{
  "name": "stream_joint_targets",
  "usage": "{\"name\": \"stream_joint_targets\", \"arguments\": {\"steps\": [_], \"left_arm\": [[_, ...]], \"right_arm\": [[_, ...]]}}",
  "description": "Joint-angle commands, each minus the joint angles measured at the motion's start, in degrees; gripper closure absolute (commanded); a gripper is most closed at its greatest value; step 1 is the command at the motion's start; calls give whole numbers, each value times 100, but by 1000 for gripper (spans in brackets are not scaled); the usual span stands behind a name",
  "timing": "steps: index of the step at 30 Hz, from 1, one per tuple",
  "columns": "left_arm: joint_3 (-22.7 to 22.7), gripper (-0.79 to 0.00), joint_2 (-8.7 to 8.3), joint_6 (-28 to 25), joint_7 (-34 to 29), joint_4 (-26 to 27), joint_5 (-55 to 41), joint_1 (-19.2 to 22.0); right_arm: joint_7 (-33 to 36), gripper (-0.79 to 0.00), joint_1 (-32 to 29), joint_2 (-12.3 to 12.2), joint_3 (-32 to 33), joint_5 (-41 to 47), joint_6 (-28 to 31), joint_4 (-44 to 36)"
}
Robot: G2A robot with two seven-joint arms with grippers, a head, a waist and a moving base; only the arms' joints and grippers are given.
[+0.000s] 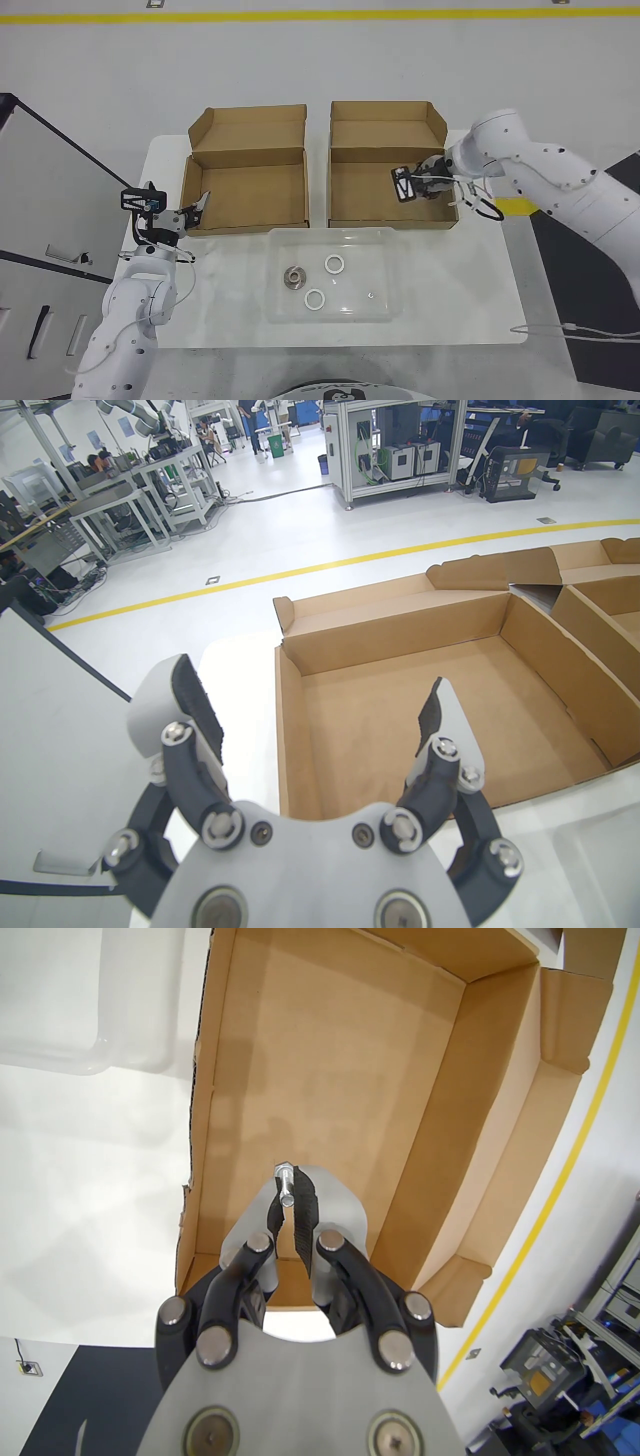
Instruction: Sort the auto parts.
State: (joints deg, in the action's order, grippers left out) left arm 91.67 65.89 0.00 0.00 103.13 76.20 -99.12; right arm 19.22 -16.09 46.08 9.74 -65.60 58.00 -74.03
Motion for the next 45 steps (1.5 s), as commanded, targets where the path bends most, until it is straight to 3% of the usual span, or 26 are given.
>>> {"name": "stream_joint_targets", "arguments": {"steps": [1, 23, 45], "left_arm": [[0, -785, 0, 0, 0, 0, 0, 0], [0, -785, 0, 0, 0, 0, 0, 0], [0, -785, 0, 0, 0, 0, 0, 0]], "right_arm": [[45, 0, -30, 58, 0, 13, 0, 64], [946, 0, -185, 597, 0, 823, 0, 910], [931, 0, -427, 1054, 247, 956, -451, 2007]]}}
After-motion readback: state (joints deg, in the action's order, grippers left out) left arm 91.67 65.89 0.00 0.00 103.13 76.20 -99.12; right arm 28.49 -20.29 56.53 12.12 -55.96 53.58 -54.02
